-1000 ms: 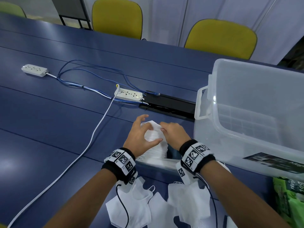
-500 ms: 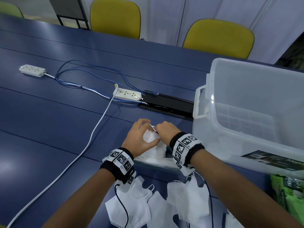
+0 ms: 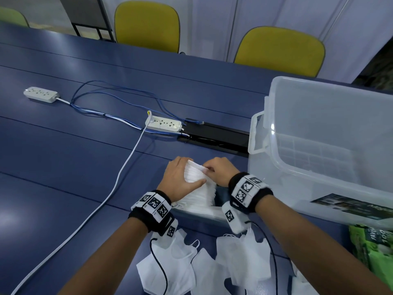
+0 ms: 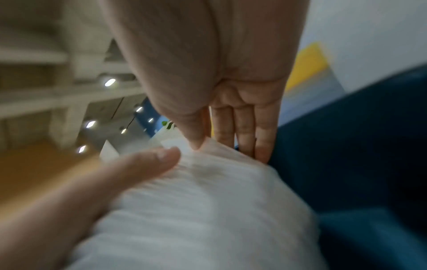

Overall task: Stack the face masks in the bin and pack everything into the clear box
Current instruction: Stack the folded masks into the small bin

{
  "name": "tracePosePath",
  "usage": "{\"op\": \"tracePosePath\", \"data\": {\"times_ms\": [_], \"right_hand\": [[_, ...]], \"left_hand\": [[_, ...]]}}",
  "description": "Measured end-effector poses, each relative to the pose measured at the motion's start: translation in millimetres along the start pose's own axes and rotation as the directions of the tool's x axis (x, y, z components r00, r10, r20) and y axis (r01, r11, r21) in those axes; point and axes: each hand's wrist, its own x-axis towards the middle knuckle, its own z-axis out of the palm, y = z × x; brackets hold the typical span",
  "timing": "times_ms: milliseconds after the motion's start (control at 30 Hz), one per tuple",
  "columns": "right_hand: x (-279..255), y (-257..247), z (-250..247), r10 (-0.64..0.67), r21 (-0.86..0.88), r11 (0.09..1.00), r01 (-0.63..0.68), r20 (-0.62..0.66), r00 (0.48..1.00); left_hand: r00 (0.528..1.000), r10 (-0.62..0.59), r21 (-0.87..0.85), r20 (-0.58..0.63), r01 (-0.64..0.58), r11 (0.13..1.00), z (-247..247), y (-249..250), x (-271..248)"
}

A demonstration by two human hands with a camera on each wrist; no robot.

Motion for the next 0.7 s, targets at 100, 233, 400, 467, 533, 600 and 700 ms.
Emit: {"op": "tracePosePath", "data": {"times_ms": [100,233,400,467,533,600,700], "right_hand": [[-13,4,9,0.009,0.268,0.963,0.005,-0.05,0.999],[-10,-3,35,0.007,0.426,0.905,0.008,-0.035,0.999],[4,-8,41,0.043,0.496,0.867,-0.038,0.001,0.999],[10,-14,37,0.068,0.472,0.877,-0.087,0.056,0.996],[18,-18,35,0.085,0.436,0.892,-0.12,0.099,0.991],[24,-21,33,0.106,0.428,0.891,-0.154,0.135,0.985],[27,-24,28,0.117,0.361,0.912,-0.193,0.224,0.968]], "left_hand": [[0.998,-0.056,-0.133,0.002,0.056,0.99,-1,5,3],[0.995,-0.086,-0.318,0.043,0.095,0.943,0,5,0],[0.995,-0.102,-0.341,-0.001,0.096,0.935,2,1,-5],[0.995,-0.096,-0.332,-0.023,0.083,0.939,3,0,-7],[0.996,-0.081,-0.326,-0.027,0.068,0.943,3,-1,-9],[0.997,-0.07,-0.315,-0.019,0.06,0.947,4,-2,-10],[0.998,-0.056,-0.276,0.002,0.054,0.96,1,-4,-8]]}}
